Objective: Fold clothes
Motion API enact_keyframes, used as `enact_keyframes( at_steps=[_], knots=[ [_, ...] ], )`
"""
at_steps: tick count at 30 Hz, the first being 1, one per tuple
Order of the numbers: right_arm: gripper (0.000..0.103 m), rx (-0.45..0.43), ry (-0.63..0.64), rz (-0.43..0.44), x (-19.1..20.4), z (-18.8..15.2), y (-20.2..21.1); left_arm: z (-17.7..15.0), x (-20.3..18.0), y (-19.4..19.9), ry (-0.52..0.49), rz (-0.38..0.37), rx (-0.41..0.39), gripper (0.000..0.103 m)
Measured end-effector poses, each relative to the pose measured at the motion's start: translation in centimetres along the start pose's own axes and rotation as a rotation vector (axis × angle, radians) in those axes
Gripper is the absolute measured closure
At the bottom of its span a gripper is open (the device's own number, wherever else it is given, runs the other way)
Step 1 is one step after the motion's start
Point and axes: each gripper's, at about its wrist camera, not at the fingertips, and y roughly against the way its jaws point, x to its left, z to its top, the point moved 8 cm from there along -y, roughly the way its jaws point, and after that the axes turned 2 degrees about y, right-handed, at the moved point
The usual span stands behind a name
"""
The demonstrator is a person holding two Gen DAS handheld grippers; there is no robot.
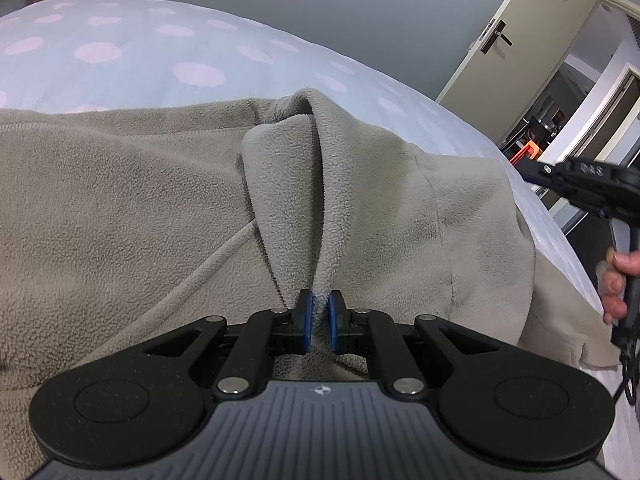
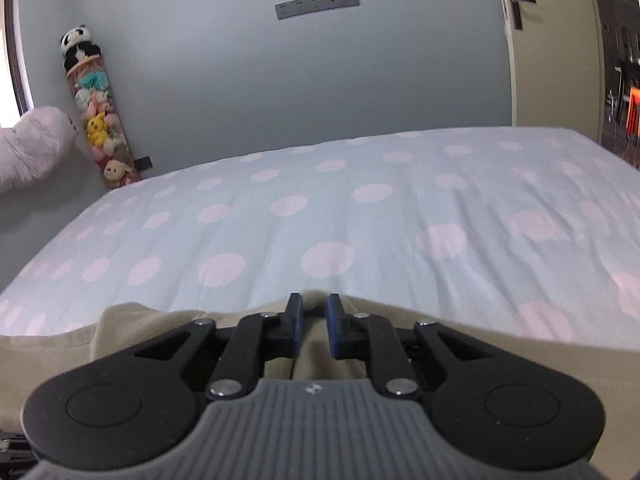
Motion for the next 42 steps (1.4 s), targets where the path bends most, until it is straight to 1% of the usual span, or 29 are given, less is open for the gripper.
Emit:
enact_keyframes(
  at_steps=[1,2,3,6,7,8,9,10,12,13,16,19,23,24,25,26,27,29,32,33,34,35,36,38,39,40,42],
  knots=[
    [0.081,0.009,-0.005,0.003,-0.1,-0.5,0.3,-0.1,0.1,0.0,-0.001,0.000,0.000,0.096],
    [0.068,0.019,-0.011,0.005,-0.3,-1.1,0.6,-0.1,0.2,0.1,-0.003,0.001,-0.001,0.096],
    [0.061,0.022,-0.023,0.018,-0.3,-1.8,0.9,0.0,0.2,0.1,-0.004,0.002,-0.001,0.096],
    [0.061,0.051,-0.045,0.045,0.1,-4.1,1.6,-0.1,0.2,0.2,-0.006,0.004,-0.002,0.096],
    [0.062,0.068,-0.039,0.048,0.4,-4.9,1.5,-0.2,0.2,0.2,-0.007,0.006,-0.002,0.096],
    [0.078,0.066,-0.046,0.039,0.2,-5.3,1.4,-0.2,0.1,0.2,-0.010,0.007,-0.003,0.096],
    [0.096,0.062,-0.054,0.029,0.0,-5.7,1.4,-0.2,-0.1,0.2,-0.013,0.008,-0.004,0.096],
    [0.097,0.059,-0.062,0.019,-0.2,-6.1,1.4,-0.2,-0.2,0.2,-0.017,0.009,-0.005,0.096],
    [0.097,0.022,-0.123,-0.017,-1.5,-6.2,2.1,-0.2,-0.2,0.2,-0.013,0.004,-0.005,0.095],
    [0.097,0.014,-0.129,-0.033,-2.0,-6.3,2.4,-0.2,-0.1,0.2,-0.010,0.001,-0.005,0.095],
    [0.097,0.034,-0.106,-0.056,-2.4,-7.2,2.7,-0.3,-0.2,0.2,-0.013,0.000,-0.006,0.095],
    [0.096,0.025,-0.101,-0.075,-2.5,-7.5,3.1,-0.3,-0.4,0.3,-0.019,-0.001,-0.007,0.095],
    [0.096,-0.001,-0.160,-0.092,-2.9,-7.7,3.7,-0.2,-0.2,0.4,0.005,-0.016,-0.003,0.094],
    [0.099,-0.008,-0.175,-0.101,-3.1,-7.9,3.9,-0.2,-0.1,0.4,0.008,-0.016,-0.002,0.094],
    [0.100,-0.015,-0.174,-0.153,-3.7,-8.0,4.3,-0.1,0.1,0.4,0.007,-0.014,-0.001,0.094],
    [0.100,-0.032,-0.179,-0.187,-4.4,-8.1,5.0,-0.1,0.1,0.4,0.007,-0.015,-0.001,0.094],
    [0.100,-0.035,-0.201,-0.191,-5.0,-8.3,5.5,-0.1,0.1,0.4,0.007,-0.015,-0.001,0.095],
    [0.099,-0.034,-0.222,-0.159,-5.5,-8.4,6.1,-0.2,0.1,0.4,0.005,-0.012,-0.001,0.095],
    [0.092,-0.040,-0.119,-0.100,-3.7,-7.7,6.6,-0.2,0.1,0.5,-0.002,-0.004,-0.001,0.094],
    [0.087,-0.050,-0.075,-0.071,-2.7,-7.3,6.5,-0.2,0.0,0.5,-0.004,-0.003,-0.001,0.095],
    [0.081,-0.057,-0.030,-0.048,-1.7,-6.8,6.3,-0.2,-0.1,0.5,-0.006,-0.001,0.000,0.095],
    [0.064,-0.064,0.016,-0.025,-0.6,-6.3,6.0,-0.2,-0.1,0.6,-0.006,-0.001,0.000,0.095],
    [0.058,-0.067,0.061,-0.008,0.4,-5.9,5.7,-0.2,-0.1,0.6,-0.004,-0.002,0.000,0.095],
    [0.057,-0.077,0.163,0.017,2.3,-5.0,5.0,-0.2,-0.2,0.6,-0.004,-0.002,0.000,0.095],
    [0.052,-0.078,0.202,0.022,2.9,-4.7,4.5,-0.2,-0.2,0.6,-0.005,-0.002,0.000,0.095],
    [0.051,-0.077,0.241,0.026,3.4,-4.4,4.0,-0.2,-0.3,0.5,-0.006,-0.001,0.000,0.095],
    [0.051,-0.039,0.271,0.043,3.9,-4.4,2.7,-0.2,-0.4,0.4,-0.009,0.001,0.000,0.095]
  ],
)
